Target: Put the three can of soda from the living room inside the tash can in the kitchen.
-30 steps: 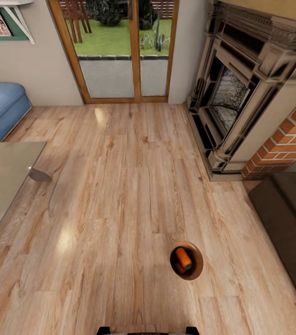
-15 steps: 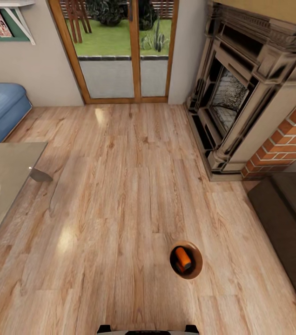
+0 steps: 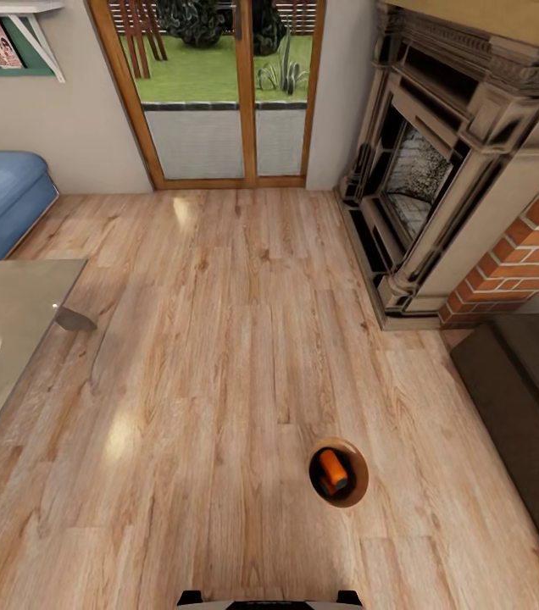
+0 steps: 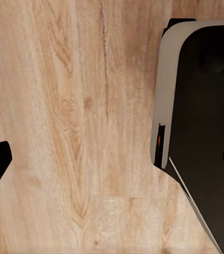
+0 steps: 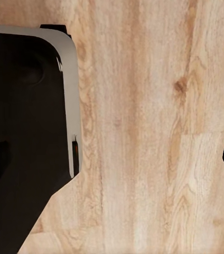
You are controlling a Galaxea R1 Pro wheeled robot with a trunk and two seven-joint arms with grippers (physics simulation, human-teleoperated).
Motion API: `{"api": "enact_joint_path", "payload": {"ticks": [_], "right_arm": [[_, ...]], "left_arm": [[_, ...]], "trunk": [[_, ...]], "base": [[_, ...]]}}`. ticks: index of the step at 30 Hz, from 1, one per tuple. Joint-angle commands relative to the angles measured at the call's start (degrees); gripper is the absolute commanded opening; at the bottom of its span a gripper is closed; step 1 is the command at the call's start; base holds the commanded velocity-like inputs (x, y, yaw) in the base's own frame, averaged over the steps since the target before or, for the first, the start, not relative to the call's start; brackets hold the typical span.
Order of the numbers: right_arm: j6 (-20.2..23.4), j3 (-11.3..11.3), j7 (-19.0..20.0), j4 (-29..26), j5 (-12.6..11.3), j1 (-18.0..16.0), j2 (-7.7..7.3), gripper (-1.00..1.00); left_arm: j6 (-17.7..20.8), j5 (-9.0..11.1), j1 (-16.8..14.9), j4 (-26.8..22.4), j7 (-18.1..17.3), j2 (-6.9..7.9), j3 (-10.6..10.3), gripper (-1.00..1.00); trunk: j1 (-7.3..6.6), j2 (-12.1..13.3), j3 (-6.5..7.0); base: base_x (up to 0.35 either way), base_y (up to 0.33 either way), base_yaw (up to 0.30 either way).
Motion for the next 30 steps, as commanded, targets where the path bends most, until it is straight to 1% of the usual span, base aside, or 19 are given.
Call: {"api": "enact_joint_path", "payload": {"ticks": [1, 7, 8, 12, 15, 23, 30], "right_arm": [[0.00, 0.01, 0.03, 0.00, 0.01, 0.00, 0.05, 1.00], [0.00, 0.00, 0.08, 0.00, 0.03, 0.00, 0.84, 1.00], [0.00, -0.03, 0.06, 0.00, 0.04, 0.00, 1.32, 1.00], [0.00, -0.01, 0.05, 0.00, 0.04, 0.00, 1.57, 1.00], [0.00, -0.03, 0.06, 0.00, 0.04, 0.00, 1.61, 1.00], [0.00, -0.04, 0.06, 0.00, 0.04, 0.00, 1.66, 1.00], [0.00, -0.04, 0.07, 0.00, 0.04, 0.00, 1.66, 1.00]], "left_arm": [[0.00, 0.00, 0.00, 0.00, -0.01, -0.03, -0.01, 1.00], [-0.01, -0.13, 0.00, 0.00, -0.04, -0.10, -0.09, 1.00], [-0.02, -0.27, 0.03, 0.03, -0.05, -0.19, -0.15, 1.00], [0.03, -0.33, 0.07, 0.07, -0.05, -0.68, -0.23, 1.00], [0.00, -0.35, 0.08, 0.08, -0.05, -0.86, -0.31, 1.00], [0.04, -0.37, 0.08, 0.08, -0.05, -2.17, -0.41, 1.00], [0.02, -0.37, 0.06, 0.08, -0.05, -2.30, -0.42, 1.00]], "trunk": [[0.00, 0.00, 0.00], [0.00, 0.00, 0.00], [0.00, 0.00, 0.00], [0.00, 0.00, 0.00], [0.00, 0.00, 0.00], [0.00, 0.00, 0.00], [0.00, 0.00, 0.00]], "base": [[0.000, 0.000, 0.000], [0.000, 0.000, 0.000], [0.000, 0.000, 0.000], [0.000, 0.000, 0.000], [0.000, 0.000, 0.000], [0.000, 0.000, 0.000], [0.000, 0.000, 0.000]]}}
